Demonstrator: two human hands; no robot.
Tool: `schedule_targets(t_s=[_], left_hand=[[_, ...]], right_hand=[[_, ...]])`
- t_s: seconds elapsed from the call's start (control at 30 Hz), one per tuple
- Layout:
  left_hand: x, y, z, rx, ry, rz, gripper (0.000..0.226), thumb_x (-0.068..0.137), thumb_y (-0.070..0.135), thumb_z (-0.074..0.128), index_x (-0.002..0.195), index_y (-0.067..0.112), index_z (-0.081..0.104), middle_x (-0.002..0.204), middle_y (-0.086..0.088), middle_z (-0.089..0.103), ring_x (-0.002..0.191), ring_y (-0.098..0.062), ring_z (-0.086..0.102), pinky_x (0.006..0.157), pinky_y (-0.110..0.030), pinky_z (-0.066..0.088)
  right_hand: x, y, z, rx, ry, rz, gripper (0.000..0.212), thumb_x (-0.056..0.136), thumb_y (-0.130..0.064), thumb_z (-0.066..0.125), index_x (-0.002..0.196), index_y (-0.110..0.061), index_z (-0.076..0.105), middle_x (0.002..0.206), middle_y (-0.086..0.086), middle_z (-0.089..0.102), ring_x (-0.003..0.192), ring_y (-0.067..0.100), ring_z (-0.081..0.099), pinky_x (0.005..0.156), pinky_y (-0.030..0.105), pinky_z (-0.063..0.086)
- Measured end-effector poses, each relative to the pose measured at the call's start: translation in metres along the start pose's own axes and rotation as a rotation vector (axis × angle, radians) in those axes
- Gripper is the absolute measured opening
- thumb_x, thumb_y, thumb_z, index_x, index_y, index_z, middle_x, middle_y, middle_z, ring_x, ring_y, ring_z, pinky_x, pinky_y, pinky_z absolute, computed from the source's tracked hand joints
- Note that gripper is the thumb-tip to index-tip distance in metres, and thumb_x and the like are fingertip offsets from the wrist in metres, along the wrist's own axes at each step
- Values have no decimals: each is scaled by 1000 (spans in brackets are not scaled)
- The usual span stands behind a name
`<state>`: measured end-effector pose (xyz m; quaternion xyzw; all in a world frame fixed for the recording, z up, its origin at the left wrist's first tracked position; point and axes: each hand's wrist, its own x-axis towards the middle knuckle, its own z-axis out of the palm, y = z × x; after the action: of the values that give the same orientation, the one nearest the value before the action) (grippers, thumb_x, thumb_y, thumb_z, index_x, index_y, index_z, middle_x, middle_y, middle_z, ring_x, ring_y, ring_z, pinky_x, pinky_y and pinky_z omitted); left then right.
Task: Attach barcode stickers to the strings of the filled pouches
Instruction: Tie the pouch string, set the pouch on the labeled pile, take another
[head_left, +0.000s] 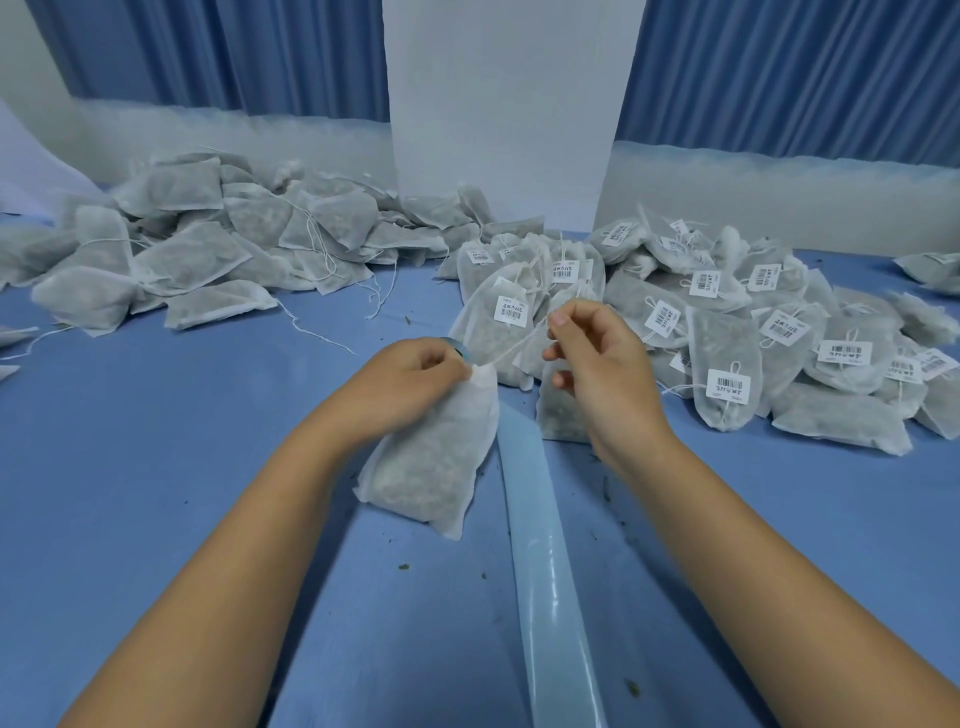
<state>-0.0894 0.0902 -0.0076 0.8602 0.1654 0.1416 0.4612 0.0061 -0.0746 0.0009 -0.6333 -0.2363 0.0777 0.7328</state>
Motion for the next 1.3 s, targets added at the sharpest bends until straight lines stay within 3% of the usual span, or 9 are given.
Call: schedule_targets(t_s=[0.2, 0.37, 0.43, 0.5, 0.6, 0.77, 0.87, 1.1, 1.3], left_hand=[[2, 6, 3, -175, 228, -53, 23, 95, 31, 61, 75, 19, 57, 72, 4, 57, 69, -16, 52, 70, -31, 45], [0, 15, -1, -489, 336, -25, 22, 100, 24, 56, 80, 15, 55, 71, -3, 54, 72, -20, 52, 70, -37, 47], [-2, 18, -2, -572, 336, -2, 18, 101, 23, 55, 84, 15, 59, 71, 1, 60, 68, -15, 57, 63, -28, 51], [-3, 20, -3, -594, 343, 15, 16, 101, 22, 55, 87, 16, 61, 68, 7, 62, 61, -7, 57, 56, -20, 49], [-5, 22, -2, -564, 326, 5, 17, 99, 25, 57, 85, 17, 61, 59, 12, 54, 51, -4, 47, 51, -18, 39], [-9, 24, -2, -508, 160, -60, 41, 70, 52, 74, 92, 18, 67, 81, 4, 67, 74, -12, 63, 75, -34, 52], [-12, 23, -3, -424, 8, -75, 49, 68, 52, 74, 102, 17, 71, 93, 3, 75, 85, -11, 71, 84, -36, 56], [-4, 14, 5, -383, 106, -113, 34, 89, 28, 71, 98, -5, 70, 85, -10, 68, 77, -17, 61, 70, -31, 45], [5, -5, -18, -415, 147, -260, 14, 89, 28, 71, 79, 18, 71, 73, 3, 74, 72, -15, 69, 72, -30, 52]], right_hand=[[-13, -1, 10, -208, -225, -264, 11, 94, -11, 63, 89, -20, 62, 93, -6, 59, 82, 6, 54, 74, 22, 46], [-22, 10, 18, -387, -340, -265, 17, 93, -16, 64, 88, -32, 60, 124, -6, 49, 133, 7, 37, 101, 28, 41], [-20, 10, 18, -391, -356, -288, 12, 94, -16, 63, 89, -27, 61, 114, -15, 55, 125, 5, 44, 99, 28, 39], [-18, 9, 17, -343, -393, -294, 9, 95, -14, 62, 89, -21, 61, 92, -19, 59, 97, 3, 55, 85, 20, 41], [-18, 11, 16, -310, -401, -275, 8, 93, -11, 64, 88, -17, 62, 82, -15, 59, 80, 7, 55, 78, 28, 45], [-18, 11, 17, -274, -342, -270, 12, 91, -5, 64, 87, -16, 65, 88, -18, 65, 82, -4, 58, 75, 15, 44], [-16, 12, 15, -284, -329, -256, 8, 92, -6, 64, 89, -13, 67, 88, -13, 66, 82, 3, 59, 76, 23, 45], [-13, 14, 12, -393, -408, -267, 1, 89, -11, 68, 89, -13, 69, 91, -13, 67, 93, 7, 61, 87, 24, 46], [1, 20, -1, -532, -190, -144, 11, 88, -21, 70, 94, -27, 63, 108, -7, 62, 91, 4, 55, 74, 7, 39]])
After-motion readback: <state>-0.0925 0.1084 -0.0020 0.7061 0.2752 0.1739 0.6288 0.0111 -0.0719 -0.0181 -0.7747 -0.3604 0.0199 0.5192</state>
